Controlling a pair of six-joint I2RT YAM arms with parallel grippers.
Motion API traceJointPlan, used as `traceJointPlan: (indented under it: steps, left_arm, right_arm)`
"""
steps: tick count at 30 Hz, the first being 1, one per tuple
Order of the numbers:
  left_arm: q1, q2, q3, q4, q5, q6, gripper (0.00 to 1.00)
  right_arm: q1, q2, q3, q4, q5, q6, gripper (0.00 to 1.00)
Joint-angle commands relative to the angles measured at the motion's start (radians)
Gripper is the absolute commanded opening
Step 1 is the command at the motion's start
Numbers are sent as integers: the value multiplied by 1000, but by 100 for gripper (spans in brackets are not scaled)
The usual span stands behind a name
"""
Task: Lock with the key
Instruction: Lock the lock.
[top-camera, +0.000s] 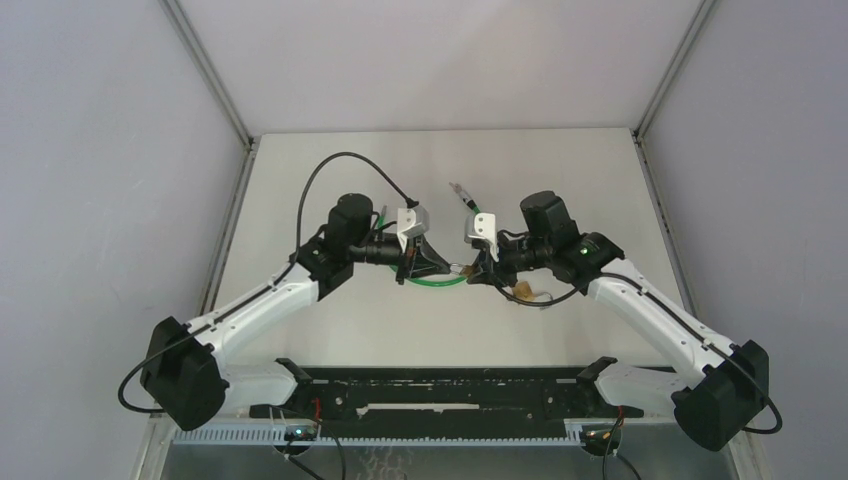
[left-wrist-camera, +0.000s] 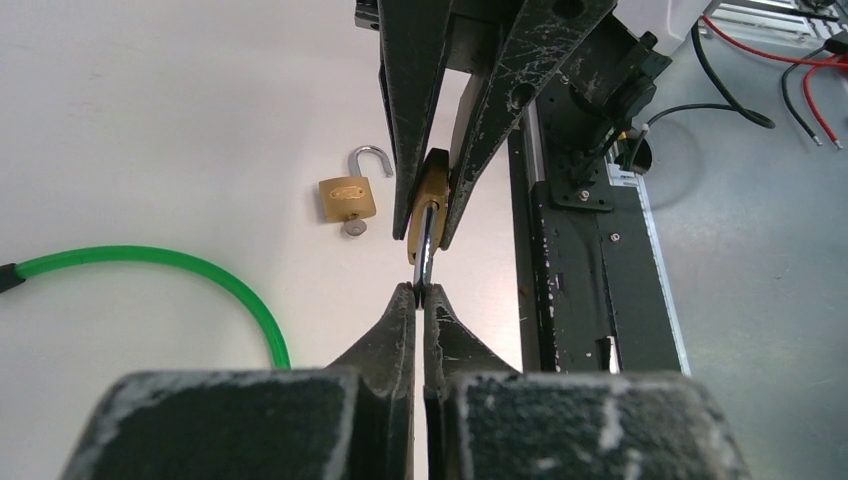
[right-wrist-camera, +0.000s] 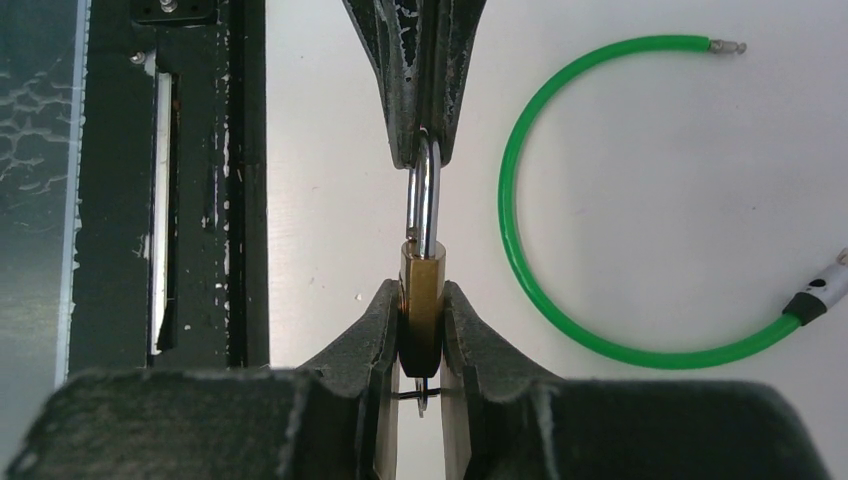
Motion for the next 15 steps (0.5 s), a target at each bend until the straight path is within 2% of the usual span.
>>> traceJointPlan:
  steps: [1, 15]
  left_arm:
    - [-36, 20, -25, 99, 10, -43, 0]
    - [-44, 42, -84, 206, 30, -113, 0]
  right_arm:
    - [31, -34, 17, 120, -68, 40, 0]
    - [5, -57, 18, 187, -82, 125, 0]
